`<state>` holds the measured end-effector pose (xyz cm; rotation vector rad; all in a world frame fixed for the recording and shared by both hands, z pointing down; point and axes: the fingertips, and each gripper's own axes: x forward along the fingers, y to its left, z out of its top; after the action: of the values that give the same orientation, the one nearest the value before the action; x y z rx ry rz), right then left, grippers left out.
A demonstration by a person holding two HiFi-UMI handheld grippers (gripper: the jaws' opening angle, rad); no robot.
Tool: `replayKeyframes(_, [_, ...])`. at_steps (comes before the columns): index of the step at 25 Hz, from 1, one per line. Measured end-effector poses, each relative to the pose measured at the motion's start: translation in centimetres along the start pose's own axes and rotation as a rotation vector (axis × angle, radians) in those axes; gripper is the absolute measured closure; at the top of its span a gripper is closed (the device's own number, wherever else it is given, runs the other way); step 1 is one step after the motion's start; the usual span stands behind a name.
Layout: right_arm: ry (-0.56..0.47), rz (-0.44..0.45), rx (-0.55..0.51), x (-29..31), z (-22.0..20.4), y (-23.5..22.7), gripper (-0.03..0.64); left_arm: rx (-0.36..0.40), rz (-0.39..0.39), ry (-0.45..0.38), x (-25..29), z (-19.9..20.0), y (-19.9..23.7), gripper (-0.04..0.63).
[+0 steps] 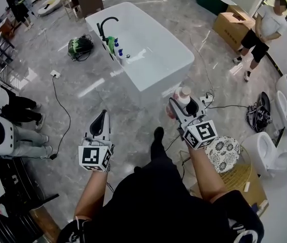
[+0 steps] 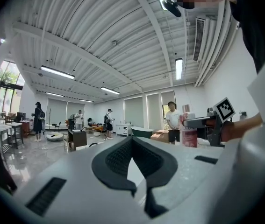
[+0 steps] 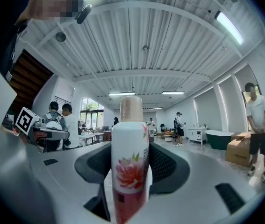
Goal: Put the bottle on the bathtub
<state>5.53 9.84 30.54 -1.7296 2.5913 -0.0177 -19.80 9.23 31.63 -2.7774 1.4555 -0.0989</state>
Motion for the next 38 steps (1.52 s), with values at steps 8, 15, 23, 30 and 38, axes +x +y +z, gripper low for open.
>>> replayKeyframes(8, [0.019, 0.061, 0.032, 8.9, -2.0, -7.9, 0.387, 0.006, 0.030, 0.022, 10.6, -0.6, 1.4, 0.586])
replayKeyframes(15, [0.061, 0.185, 0.042, 18.1, -4.3, -14.6, 0.387, -0.007, 0.059, 0.052, 22.0, -1.4, 2.3, 0.586])
replayKeyframes(23, [0.107, 0.335, 0.048, 26.6, -7.4, -19.0, 0.387, -0.030, 0.078, 0.064, 30.1, -2.8, 1.6, 0.586])
replayKeyframes(30, [0.130, 0.367, 0.071, 33.4, -11.6, -18.9, 0.387, -0.066, 0.054, 0.077, 32.5, -7.0, 4.1, 0.586])
replayKeyframes(38, [0.195, 0.367, 0.086, 40.6, -20.1, -17.3, 0.387, -0.032, -0.001, 0.076, 35.6, -12.1, 7.2, 0.586])
